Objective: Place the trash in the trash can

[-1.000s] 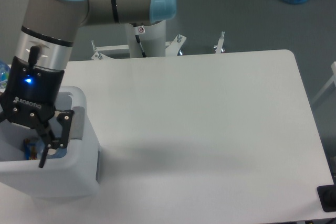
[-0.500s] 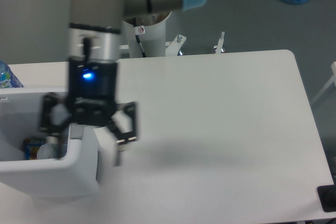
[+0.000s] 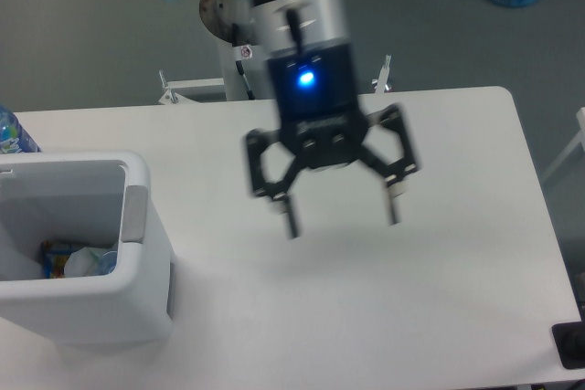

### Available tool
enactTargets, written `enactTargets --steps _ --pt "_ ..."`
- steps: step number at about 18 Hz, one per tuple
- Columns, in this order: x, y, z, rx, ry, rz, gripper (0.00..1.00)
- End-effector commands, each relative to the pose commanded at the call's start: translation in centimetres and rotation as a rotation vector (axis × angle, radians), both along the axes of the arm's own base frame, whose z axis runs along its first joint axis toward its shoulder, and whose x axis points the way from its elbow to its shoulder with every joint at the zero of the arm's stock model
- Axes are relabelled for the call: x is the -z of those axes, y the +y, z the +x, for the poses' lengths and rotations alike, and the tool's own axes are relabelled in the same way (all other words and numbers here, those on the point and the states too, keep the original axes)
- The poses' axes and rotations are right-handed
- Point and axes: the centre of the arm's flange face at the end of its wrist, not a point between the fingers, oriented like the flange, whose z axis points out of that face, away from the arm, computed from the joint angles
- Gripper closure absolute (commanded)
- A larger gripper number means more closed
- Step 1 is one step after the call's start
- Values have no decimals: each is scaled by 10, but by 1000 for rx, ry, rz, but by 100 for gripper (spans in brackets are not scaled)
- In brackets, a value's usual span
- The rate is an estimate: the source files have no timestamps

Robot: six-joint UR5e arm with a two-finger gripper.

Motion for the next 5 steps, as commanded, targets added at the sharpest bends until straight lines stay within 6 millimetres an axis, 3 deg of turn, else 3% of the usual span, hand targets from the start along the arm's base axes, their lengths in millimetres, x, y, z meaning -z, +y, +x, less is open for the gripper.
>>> enactTargets --steps 5 --pt "5 -35 -15 47 15 -141 0"
